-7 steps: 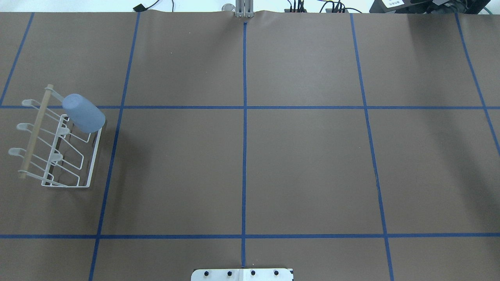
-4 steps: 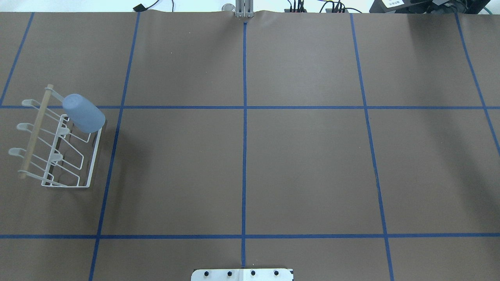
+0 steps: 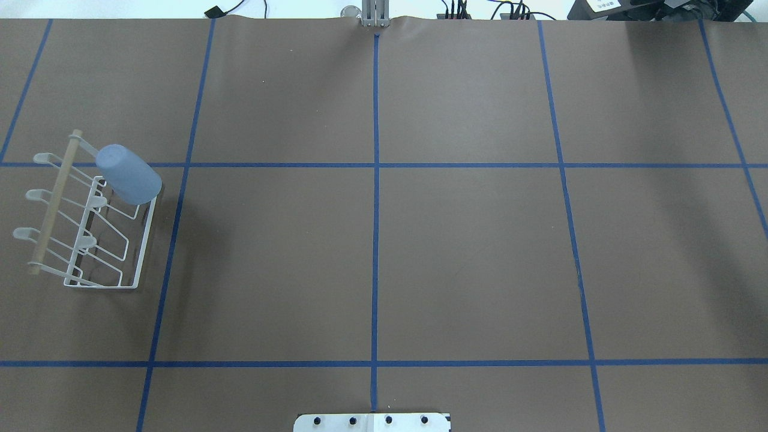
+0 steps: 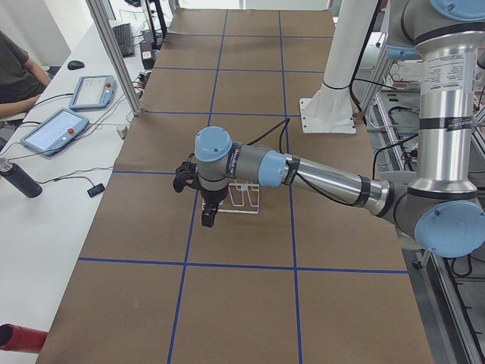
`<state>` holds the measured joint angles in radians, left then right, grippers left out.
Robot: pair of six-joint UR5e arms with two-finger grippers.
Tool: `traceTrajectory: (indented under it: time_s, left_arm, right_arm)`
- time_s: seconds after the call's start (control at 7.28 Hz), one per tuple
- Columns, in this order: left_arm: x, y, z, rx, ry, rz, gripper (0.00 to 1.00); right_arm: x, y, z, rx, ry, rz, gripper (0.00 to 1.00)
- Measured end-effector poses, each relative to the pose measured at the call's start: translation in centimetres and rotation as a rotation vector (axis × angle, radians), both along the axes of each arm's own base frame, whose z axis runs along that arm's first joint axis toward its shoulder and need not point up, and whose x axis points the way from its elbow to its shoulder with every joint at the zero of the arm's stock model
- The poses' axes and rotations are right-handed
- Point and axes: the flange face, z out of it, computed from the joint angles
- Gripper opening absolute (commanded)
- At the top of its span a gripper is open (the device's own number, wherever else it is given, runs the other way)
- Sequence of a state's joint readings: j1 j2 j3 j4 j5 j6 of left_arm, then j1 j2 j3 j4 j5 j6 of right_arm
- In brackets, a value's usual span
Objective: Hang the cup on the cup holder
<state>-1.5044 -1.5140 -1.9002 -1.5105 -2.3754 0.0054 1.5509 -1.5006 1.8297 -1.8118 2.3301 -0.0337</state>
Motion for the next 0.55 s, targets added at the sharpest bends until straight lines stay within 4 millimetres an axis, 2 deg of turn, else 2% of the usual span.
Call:
traceTrajectory:
  time_s: [0.55]
  left_arm:
    - [0.06, -0.29, -0.42, 0.009, 0.0, -0.001, 0.98]
  right_arm:
    - [-0.03, 0.14, 0.37, -0.009, -0.004, 0.0, 1.0]
